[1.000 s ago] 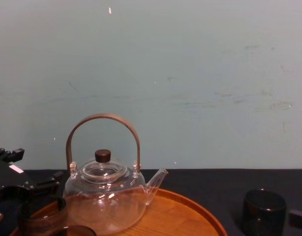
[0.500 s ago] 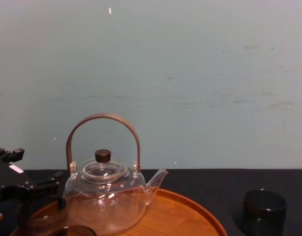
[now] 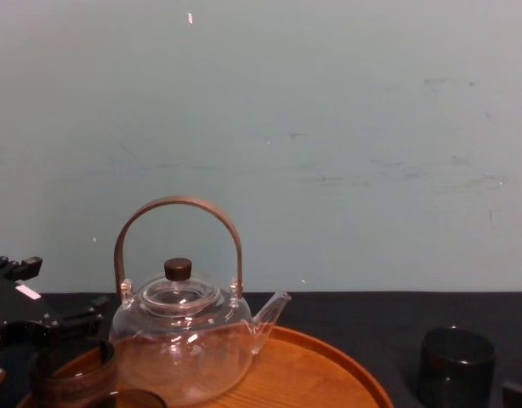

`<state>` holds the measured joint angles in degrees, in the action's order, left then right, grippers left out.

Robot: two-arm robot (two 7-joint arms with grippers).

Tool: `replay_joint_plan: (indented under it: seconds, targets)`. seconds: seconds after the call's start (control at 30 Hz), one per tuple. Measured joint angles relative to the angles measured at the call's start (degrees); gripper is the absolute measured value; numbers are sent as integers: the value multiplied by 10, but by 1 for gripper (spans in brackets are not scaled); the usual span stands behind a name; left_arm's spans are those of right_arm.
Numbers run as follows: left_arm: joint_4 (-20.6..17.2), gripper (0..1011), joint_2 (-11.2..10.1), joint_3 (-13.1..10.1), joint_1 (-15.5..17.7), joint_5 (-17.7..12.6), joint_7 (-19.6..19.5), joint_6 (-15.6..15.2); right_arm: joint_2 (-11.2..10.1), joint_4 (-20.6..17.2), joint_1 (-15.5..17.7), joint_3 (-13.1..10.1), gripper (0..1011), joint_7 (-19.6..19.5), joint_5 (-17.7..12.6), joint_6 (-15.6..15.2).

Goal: Pick up the glass from the table and place it on the tray.

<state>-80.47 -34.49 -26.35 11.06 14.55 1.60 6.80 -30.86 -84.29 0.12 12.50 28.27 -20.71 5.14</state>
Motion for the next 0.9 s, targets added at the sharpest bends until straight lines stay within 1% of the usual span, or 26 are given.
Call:
replay_joint_plan:
  seconds: [0.17,0.27,0.3,0.5,0.63,0.9]
  targets:
    - [0,1001,0,0,0,0,0,0,2,26,-28,1,1002,2,-2,-9]
    - [0,1002,0,0,0,0,0,0,3,41,-45,4,1002,5,-5,-18]
    - [0,1001,0,0,0,0,0,0,4,46,-52,6,1002,8,-7,-25]
    - [0,1001,0,0,0,0,0,0,3,50,-68,10,1002,10,-19,-56]
    - [0,1001,0,0,0,0,0,0,0,52,-82,18,1002,9,-21,-79]
    - [0,1002,0,0,0,0,0,0,0,51,-80,17,1002,9,-21,-77]
